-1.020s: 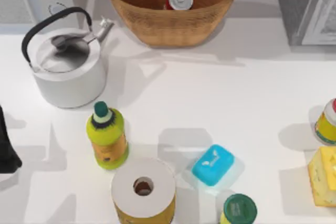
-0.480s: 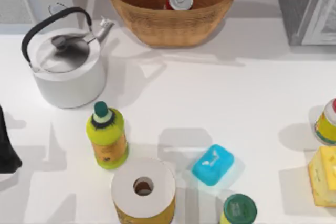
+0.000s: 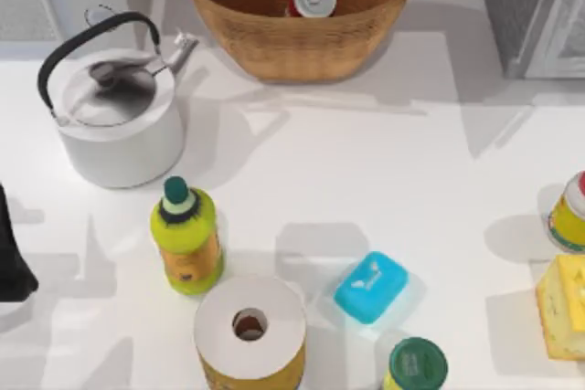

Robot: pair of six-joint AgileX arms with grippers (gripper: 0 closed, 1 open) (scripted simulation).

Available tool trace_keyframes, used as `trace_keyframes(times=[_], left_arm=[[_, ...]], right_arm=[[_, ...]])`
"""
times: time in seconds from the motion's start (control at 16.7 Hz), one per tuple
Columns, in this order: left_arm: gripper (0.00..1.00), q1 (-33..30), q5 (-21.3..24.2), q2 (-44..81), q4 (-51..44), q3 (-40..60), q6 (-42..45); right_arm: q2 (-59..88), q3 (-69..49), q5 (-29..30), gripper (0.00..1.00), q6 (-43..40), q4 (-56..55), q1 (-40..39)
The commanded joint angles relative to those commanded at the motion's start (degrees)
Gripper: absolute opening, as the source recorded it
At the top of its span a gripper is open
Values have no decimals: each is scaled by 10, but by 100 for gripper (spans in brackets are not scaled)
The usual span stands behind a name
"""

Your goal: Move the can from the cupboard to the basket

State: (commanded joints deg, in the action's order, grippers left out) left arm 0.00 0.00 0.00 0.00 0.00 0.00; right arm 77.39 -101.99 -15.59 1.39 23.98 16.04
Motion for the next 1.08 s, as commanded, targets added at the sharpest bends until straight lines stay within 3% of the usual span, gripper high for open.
trace_keyframes(times=[0.3,0.48,0.66,1.08], left_arm=[[100,0,0,0,0,0,0],[100,0,0,0,0,0,0],[100,0,0,0,0,0,0],[100,0,0,0,0,0,0]], right_arm=[[-13,12,260,100,-2,8,-260],[-25,24,363,100,-3,10,-362],[-33,32,411,100,-3,11,-410],[-36,21,420,100,-10,12,-396]])
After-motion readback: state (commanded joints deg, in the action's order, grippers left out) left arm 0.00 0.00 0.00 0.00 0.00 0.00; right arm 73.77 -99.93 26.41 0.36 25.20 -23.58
